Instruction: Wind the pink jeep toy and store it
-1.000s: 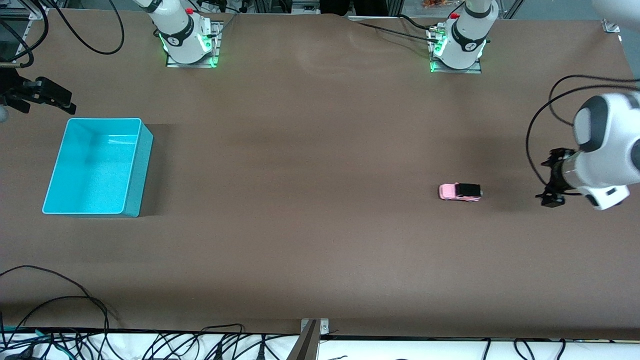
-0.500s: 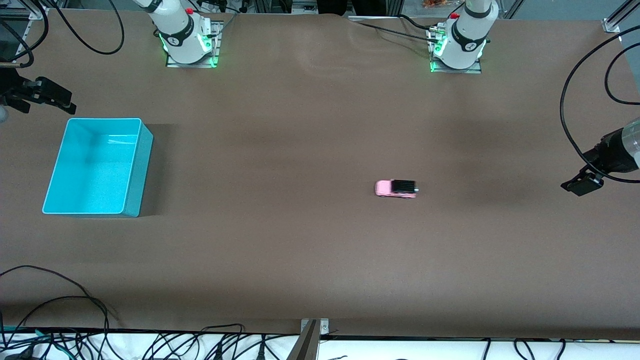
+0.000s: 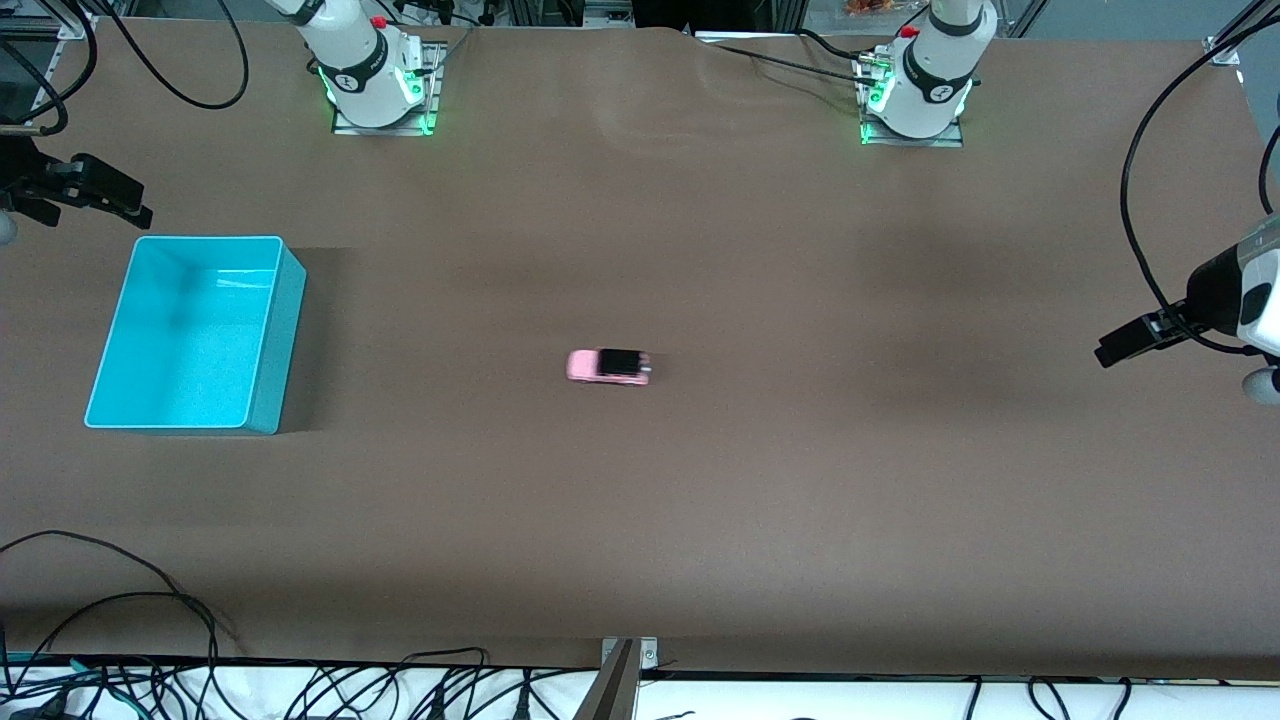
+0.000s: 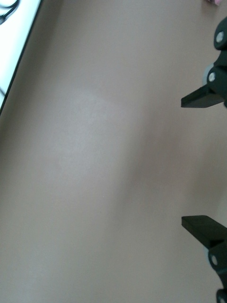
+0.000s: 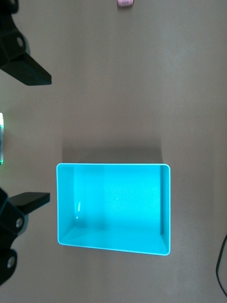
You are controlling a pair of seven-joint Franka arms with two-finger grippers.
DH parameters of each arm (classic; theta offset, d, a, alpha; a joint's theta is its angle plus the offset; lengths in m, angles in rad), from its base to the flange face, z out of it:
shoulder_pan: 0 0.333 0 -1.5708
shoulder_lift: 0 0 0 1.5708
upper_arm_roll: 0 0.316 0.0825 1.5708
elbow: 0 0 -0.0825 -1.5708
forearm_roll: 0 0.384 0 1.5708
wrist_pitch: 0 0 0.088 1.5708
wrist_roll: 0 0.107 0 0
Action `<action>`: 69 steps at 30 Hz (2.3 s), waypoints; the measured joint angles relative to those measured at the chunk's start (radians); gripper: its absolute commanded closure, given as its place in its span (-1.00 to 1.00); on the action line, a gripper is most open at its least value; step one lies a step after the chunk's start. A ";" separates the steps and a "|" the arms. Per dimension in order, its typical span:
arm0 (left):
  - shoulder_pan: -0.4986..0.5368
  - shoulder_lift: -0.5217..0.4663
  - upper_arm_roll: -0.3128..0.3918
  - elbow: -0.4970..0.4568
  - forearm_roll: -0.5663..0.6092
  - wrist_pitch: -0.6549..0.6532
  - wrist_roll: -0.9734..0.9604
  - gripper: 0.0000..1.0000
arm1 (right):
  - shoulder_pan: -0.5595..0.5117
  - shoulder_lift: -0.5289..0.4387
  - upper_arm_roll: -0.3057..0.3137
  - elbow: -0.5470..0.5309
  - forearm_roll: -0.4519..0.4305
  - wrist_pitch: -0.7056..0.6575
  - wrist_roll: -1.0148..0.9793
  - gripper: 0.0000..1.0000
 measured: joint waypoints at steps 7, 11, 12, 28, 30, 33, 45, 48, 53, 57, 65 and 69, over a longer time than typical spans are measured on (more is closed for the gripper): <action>0.000 0.001 -0.019 0.002 -0.006 -0.006 0.113 -1.00 | 0.000 0.000 0.000 0.000 0.000 0.000 0.000 -1.00; 0.000 0.001 -0.022 0.003 -0.006 -0.010 0.122 -1.00 | 0.000 0.000 0.000 0.000 0.000 0.000 0.000 -1.00; 0.000 0.001 -0.023 0.003 -0.006 -0.012 0.123 -1.00 | 0.000 0.000 0.000 0.000 0.000 0.000 0.000 -1.00; 0.001 -0.005 -0.033 0.010 -0.006 -0.046 0.135 -1.00 | 0.000 0.000 0.000 0.000 0.000 0.000 0.000 -1.00; 0.001 -0.007 -0.033 0.010 -0.006 -0.048 0.136 -1.00 | 0.000 0.000 0.000 0.000 0.000 0.000 0.000 -1.00; 0.001 -0.013 -0.033 0.010 -0.006 -0.051 0.136 -1.00 | 0.000 0.000 0.000 0.000 0.000 0.000 0.000 -1.00; -0.074 -0.090 0.035 -0.065 -0.051 -0.073 0.137 -1.00 | 0.000 0.012 0.000 -0.004 0.000 -0.020 0.130 -1.00; -0.120 -0.115 0.095 -0.095 -0.080 -0.073 0.138 -1.00 | 0.004 0.026 0.001 -0.010 0.001 -0.023 0.216 -1.00; -0.195 -0.155 0.180 -0.145 -0.088 -0.073 0.140 -1.00 | 0.017 0.056 0.002 -0.027 0.001 -0.022 0.369 -1.00; -0.223 -0.175 0.206 -0.172 -0.088 -0.073 0.140 -1.00 | 0.018 0.075 0.000 -0.049 0.001 -0.010 0.437 -1.00; -0.229 -0.179 0.207 -0.182 -0.088 -0.072 0.140 -1.00 | 0.010 0.083 -0.013 -0.120 0.001 0.039 0.607 -1.00; -0.230 -0.179 0.207 -0.182 -0.088 -0.072 0.140 -1.00 | 0.009 0.083 -0.013 -0.183 0.001 0.097 0.753 -1.00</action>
